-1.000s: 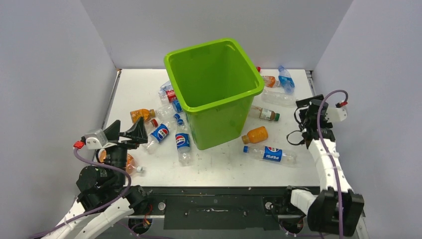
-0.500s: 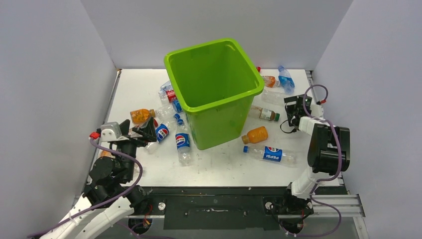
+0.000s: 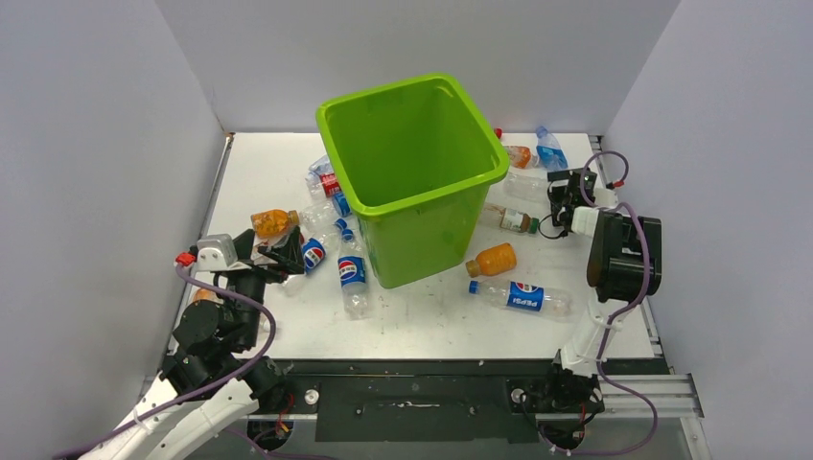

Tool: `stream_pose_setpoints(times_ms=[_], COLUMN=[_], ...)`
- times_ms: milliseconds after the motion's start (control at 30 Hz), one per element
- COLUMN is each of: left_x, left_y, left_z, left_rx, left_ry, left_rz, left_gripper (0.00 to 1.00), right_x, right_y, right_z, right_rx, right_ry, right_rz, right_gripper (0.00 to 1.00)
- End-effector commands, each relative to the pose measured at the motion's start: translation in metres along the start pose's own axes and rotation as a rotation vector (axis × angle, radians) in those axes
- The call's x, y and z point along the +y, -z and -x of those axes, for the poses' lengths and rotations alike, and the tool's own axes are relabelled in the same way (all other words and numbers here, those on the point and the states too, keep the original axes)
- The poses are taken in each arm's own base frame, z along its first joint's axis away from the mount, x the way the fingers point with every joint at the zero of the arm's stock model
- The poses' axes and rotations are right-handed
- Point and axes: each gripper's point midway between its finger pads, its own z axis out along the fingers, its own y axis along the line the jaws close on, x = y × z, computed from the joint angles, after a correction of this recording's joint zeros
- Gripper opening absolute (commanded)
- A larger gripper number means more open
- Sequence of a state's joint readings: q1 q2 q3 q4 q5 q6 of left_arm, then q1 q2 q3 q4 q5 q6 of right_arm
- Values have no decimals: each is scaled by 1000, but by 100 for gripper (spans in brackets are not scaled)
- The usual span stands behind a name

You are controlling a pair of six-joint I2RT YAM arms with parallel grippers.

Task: Put the plastic bottles in the bin
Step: Pick up the plastic bottle at the center of the board.

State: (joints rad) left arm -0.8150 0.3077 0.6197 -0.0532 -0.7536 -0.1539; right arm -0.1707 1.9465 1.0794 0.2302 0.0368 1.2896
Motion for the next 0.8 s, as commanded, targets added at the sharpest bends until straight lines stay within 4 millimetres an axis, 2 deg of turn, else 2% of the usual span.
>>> stream_pose_setpoints(times_ms=[0, 200, 233, 333, 433, 567, 633, 700, 767], left_x=[-6, -5, -5, -6, -5, -2, 0, 3, 6], left_y=[-1, -1, -1, -1, -1, 0, 1, 2, 3], left_z=[13, 14, 14, 14, 15, 16, 18, 19, 21], left_rx=[-17, -25, -25, -25, -28, -38, -47, -56, -69], left_ry=[27, 38, 40, 40, 44, 50, 55, 58, 59], left_rz=[-22, -21, -24, -25, -22, -15, -9, 1, 14], left_gripper=[96, 96, 96, 96, 96, 96, 96, 96, 96], right_x=[5, -20, -20, -7, 29, 94, 129, 160, 190], right_y=[-11, -16, -14, -2, 23, 73, 107, 144, 185], right_z=[-2, -13, -14, -5, 13, 49, 66, 73, 73], right_rx=[26, 66, 79, 67, 22, -104, -180, -237, -271], right_ry=[-5, 1, 9, 35, 67, 110, 141, 175, 243], right_rz=[-28, -81, -75, -39, 40, 170, 240, 322, 422], right_gripper=[100, 57, 49, 37, 34, 32, 32, 31, 31])
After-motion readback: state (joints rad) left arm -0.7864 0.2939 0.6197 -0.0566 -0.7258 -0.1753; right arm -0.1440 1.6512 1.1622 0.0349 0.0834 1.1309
